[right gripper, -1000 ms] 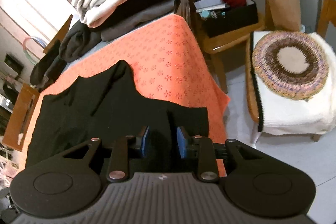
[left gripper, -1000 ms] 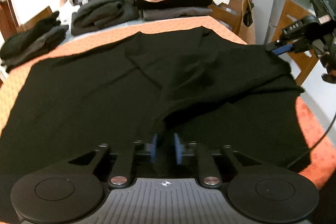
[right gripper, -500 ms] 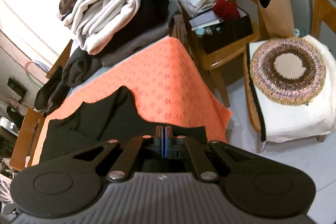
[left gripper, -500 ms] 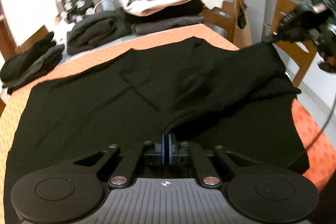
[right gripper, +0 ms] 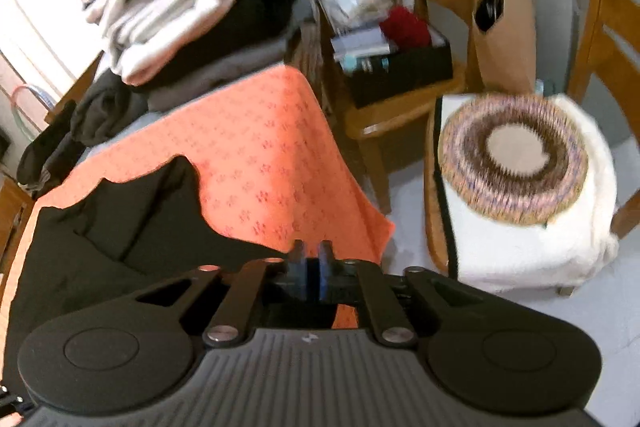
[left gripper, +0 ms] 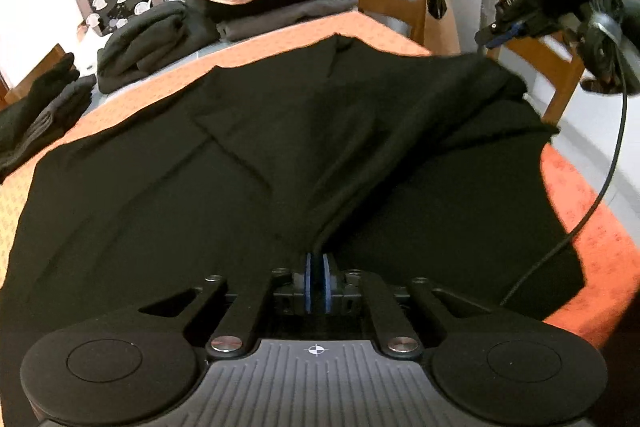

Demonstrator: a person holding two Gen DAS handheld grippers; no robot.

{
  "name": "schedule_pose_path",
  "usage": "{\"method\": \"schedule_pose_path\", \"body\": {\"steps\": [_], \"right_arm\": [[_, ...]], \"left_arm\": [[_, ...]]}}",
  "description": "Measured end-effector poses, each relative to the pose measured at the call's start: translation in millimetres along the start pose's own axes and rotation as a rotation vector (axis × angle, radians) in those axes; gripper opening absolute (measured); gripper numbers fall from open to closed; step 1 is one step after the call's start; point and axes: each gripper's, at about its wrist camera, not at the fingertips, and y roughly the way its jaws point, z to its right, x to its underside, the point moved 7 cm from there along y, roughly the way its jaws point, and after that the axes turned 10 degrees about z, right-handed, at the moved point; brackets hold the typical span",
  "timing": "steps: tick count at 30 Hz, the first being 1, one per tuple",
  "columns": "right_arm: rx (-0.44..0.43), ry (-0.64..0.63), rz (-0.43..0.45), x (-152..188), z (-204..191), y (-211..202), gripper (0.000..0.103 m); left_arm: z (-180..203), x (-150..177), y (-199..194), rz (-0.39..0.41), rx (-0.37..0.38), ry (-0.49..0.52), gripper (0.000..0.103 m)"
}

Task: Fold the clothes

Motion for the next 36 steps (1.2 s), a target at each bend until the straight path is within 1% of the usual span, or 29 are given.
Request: {"method": "schedule_pose_path", "body": {"steps": [1, 5, 8, 10, 12, 15, 17, 19, 22, 24, 27, 30, 32, 33, 36], "right_arm": [[-0.019, -0.029, 0.001, 1, -8, -5, 0.027], [-0.093, -0.147, 0.005, 5, -42, -25, 0.028], [-0.148, -0.229, 0.005, 9, -68, -38, 0.028], [-0.181, -0.253, -0.01, 20, -85, -37, 0.028], [-0.184, -0.278, -0.03, 29, -93, -34, 0.028], [-0.167, -0.315, -0.063, 43, -97, -26, 0.028], [-0.156, -0.339, -0.085, 52, -101, -21, 0.028], [-0.145, -0.364, -0.108, 61, -104, -16, 0.028], [-0.13, -0.395, -0.137, 73, -108, -11, 0.028], [-0.13, -0.386, -0.138, 70, -109, -16, 0.028], [-0.13, -0.369, -0.11, 64, -110, -21, 0.029], [-0.112, -0.366, -0.102, 64, -109, -16, 0.033], [-0.099, -0.388, -0.132, 71, -107, -8, 0.034], [-0.099, -0.407, -0.133, 73, -107, -8, 0.034], [-0.107, -0.422, -0.139, 67, -110, -17, 0.034]], "left_arm": [[-2, -1, -5, 0.013, 0.011, -0.014, 0.009], [-8, -6, -21, 0.056, 0.006, -0.046, 0.01], [-16, -18, -31, 0.124, -0.008, -0.112, 0.01], [-19, -27, -32, 0.164, -0.006, -0.146, 0.012], [-20, -33, -28, 0.184, 0.0, -0.169, 0.016], [-17, -35, -10, 0.167, 0.008, -0.17, 0.016], [-13, -30, 4, 0.123, 0.008, -0.167, 0.016], [-8, -22, 13, 0.076, 0.033, -0.175, 0.016], [-1, -6, 22, -0.013, 0.054, -0.14, 0.016], [0, -3, 19, -0.009, 0.06, -0.125, 0.016], [-3, 1, 18, -0.013, 0.074, -0.152, 0.018], [-4, 2, 18, -0.001, 0.078, -0.167, 0.021], [-6, 2, 14, 0.016, 0.068, -0.179, 0.024], [-8, 0, 10, 0.029, 0.061, -0.186, 0.025], [-14, -9, -6, 0.077, 0.035, -0.205, 0.034]]}}
